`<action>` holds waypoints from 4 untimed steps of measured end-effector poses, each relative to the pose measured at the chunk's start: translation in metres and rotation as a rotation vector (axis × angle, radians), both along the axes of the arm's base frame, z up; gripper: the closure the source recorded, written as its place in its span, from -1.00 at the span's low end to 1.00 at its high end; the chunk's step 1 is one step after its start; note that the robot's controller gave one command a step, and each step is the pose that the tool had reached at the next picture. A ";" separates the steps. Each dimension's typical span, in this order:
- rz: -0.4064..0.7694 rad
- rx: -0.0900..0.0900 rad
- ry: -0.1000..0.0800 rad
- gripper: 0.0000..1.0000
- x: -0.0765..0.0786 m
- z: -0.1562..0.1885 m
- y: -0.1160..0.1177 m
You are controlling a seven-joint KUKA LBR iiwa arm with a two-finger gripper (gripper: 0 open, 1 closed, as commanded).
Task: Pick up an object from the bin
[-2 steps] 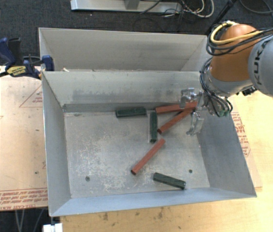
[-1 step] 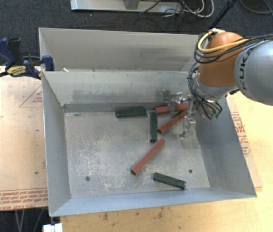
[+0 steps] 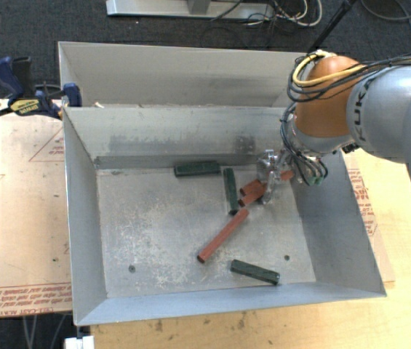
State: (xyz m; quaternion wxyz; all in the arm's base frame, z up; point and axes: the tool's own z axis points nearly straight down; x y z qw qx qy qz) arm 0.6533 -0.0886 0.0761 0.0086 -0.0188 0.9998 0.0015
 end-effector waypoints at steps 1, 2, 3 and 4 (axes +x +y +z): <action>0.000 0.000 0.000 1.00 0.000 0.000 0.000; -0.012 -0.003 0.005 1.00 -0.028 0.177 0.012; -0.012 -0.003 0.013 -1.00 -0.030 0.172 0.012; -0.012 -0.003 0.013 -1.00 -0.030 0.172 0.012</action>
Offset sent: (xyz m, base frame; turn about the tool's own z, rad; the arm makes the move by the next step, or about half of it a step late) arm -0.0306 0.0116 0.1720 0.0143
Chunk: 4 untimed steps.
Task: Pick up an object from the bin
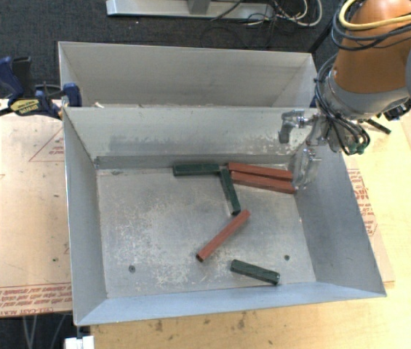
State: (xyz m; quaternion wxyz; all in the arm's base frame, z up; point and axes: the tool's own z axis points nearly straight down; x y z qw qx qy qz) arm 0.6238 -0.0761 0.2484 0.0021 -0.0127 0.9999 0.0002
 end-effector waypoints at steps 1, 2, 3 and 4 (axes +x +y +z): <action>0.006 -0.001 -0.004 -1.00 -0.014 -0.051 0.000; 0.041 -0.001 -0.002 -1.00 -0.008 -0.111 0.029; 0.147 0.002 0.002 -1.00 0.014 -0.147 0.041; 0.089 0.001 -0.002 1.00 -0.044 -0.175 0.078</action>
Offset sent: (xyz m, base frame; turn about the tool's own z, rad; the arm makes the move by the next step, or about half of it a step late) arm 0.0007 0.0645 -0.1695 -0.0801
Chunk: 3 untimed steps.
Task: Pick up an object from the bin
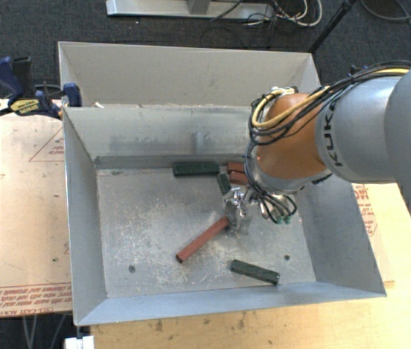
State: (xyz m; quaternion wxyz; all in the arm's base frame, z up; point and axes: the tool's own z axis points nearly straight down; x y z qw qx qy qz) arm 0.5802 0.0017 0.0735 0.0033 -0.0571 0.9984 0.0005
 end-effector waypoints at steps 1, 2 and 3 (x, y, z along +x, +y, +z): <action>0.000 0.000 0.003 -1.00 -0.001 -0.003 0.000; 0.000 -0.001 0.004 1.00 -0.002 -0.003 0.000; 0.000 0.000 0.004 -1.00 -0.002 -0.003 0.000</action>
Offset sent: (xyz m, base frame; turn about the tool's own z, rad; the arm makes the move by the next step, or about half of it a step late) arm 0.0000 0.0000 0.0000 0.0000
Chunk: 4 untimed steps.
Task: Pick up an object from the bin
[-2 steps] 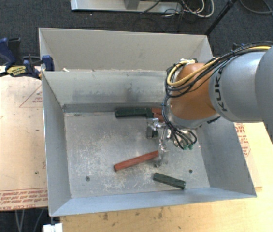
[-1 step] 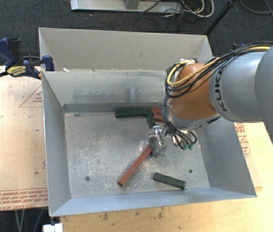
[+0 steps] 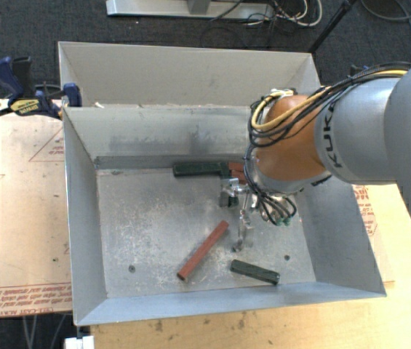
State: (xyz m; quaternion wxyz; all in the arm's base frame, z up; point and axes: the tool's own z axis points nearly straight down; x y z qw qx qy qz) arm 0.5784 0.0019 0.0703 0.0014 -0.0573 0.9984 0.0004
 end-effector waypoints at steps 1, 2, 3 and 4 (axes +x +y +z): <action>0.000 0.000 0.000 -1.00 0.000 0.000 0.000; 0.095 0.001 0.002 1.00 -0.074 0.000 0.049; 0.095 0.001 0.002 1.00 -0.074 0.000 0.049; 0.076 0.000 0.001 1.00 -0.078 0.140 0.049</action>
Offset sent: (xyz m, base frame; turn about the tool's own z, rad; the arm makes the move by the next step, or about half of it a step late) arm -0.0746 0.0479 -0.0003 -0.0926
